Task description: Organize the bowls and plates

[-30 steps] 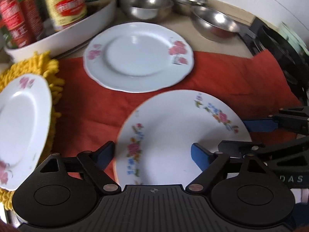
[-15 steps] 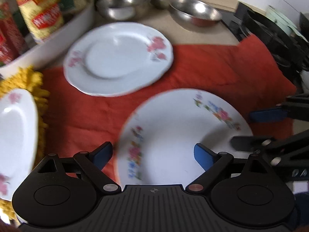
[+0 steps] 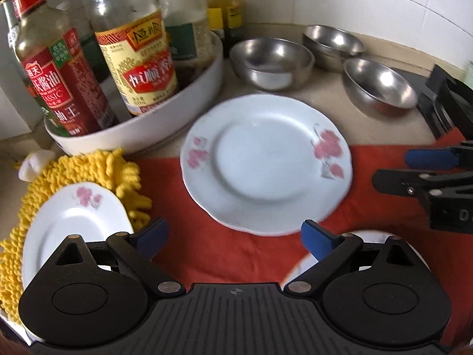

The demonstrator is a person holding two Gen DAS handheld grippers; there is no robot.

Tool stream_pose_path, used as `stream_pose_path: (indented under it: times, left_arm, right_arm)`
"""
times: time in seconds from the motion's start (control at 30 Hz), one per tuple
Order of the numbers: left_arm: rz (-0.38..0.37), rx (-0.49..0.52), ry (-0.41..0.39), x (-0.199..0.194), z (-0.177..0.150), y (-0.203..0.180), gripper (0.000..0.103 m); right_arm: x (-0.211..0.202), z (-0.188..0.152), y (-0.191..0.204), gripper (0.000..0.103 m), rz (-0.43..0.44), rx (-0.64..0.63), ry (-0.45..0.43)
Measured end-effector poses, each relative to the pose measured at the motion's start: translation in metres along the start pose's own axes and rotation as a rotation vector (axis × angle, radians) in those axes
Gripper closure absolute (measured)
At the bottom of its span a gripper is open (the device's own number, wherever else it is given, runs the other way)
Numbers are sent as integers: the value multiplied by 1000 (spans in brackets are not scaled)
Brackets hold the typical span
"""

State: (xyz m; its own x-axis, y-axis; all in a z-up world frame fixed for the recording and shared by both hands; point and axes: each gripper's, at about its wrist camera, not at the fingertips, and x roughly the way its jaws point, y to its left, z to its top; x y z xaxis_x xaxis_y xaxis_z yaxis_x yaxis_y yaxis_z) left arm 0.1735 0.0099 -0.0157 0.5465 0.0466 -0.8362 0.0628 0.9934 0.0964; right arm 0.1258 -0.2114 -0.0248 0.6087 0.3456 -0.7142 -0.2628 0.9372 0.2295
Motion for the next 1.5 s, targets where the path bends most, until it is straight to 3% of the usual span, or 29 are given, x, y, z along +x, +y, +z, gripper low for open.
stream_pose_path:
  times: [0.3, 0.67, 1.1, 1.5]
  left_arm:
    - [25, -30, 23, 22, 13, 7, 4]
    - [11, -37, 53, 48, 26, 4, 4]
    - [-9, -54, 27, 62, 30, 11, 0]
    - [-116, -72, 38, 69, 29, 8, 0]
  right_arm:
    - [35, 26, 4, 49, -14, -30, -7]
    - [66, 33, -8, 49, -7, 1, 52]
    - [84, 40, -10, 49, 45, 25, 66]
    - [88, 41, -8, 51, 87, 50, 60]
